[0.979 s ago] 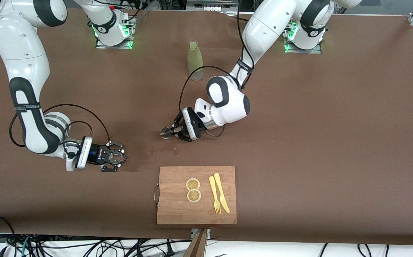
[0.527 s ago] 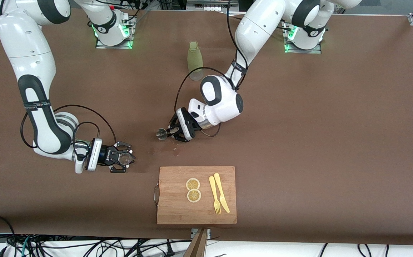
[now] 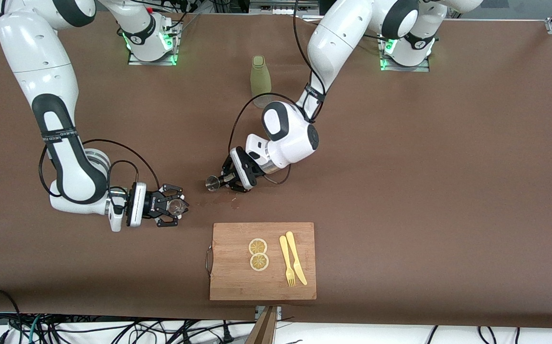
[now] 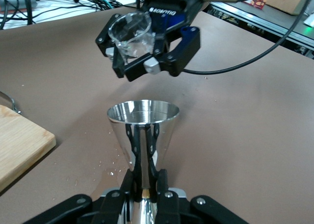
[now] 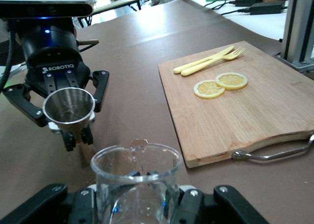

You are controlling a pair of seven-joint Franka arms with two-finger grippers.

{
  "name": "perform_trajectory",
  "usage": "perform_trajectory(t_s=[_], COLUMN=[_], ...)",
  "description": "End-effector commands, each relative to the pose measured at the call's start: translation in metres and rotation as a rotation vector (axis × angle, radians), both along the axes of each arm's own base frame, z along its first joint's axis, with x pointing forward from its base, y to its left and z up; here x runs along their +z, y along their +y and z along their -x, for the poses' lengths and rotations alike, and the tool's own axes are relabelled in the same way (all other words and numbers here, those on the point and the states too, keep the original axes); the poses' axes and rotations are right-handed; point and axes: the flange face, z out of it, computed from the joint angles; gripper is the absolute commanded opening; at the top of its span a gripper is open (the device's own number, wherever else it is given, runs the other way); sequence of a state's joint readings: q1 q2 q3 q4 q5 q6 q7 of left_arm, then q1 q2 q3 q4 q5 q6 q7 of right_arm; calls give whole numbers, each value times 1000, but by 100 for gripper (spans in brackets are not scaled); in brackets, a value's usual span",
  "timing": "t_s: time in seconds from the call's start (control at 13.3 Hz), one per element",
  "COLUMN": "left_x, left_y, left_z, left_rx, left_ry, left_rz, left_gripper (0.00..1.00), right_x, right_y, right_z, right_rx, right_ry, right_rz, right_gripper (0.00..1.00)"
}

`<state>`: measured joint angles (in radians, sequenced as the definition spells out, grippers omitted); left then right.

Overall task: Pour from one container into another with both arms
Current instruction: 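Tilt the glass over the jigger rim with the right gripper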

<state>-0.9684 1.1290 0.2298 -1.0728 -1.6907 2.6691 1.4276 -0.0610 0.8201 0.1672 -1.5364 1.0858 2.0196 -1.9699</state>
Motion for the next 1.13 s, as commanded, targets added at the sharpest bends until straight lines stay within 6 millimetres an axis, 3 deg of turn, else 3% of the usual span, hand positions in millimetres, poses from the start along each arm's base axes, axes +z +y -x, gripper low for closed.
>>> perform_trajectory(t_s=[0.0, 0.6, 1.05], left_x=[5, 7, 5], left_y=[-11, -14, -13], left_z=[-2, 1, 1], left_rx=[26, 24, 25], left_ry=[-11, -20, -21], left_rz=[23, 13, 11], left_gripper=[0, 0, 0], right_x=[16, 55, 70], right_y=[3, 22, 41], right_z=[1, 0, 5], right_rx=[19, 52, 114], right_ry=[2, 23, 34], right_rz=[27, 82, 164], right_gripper=[15, 15, 15])
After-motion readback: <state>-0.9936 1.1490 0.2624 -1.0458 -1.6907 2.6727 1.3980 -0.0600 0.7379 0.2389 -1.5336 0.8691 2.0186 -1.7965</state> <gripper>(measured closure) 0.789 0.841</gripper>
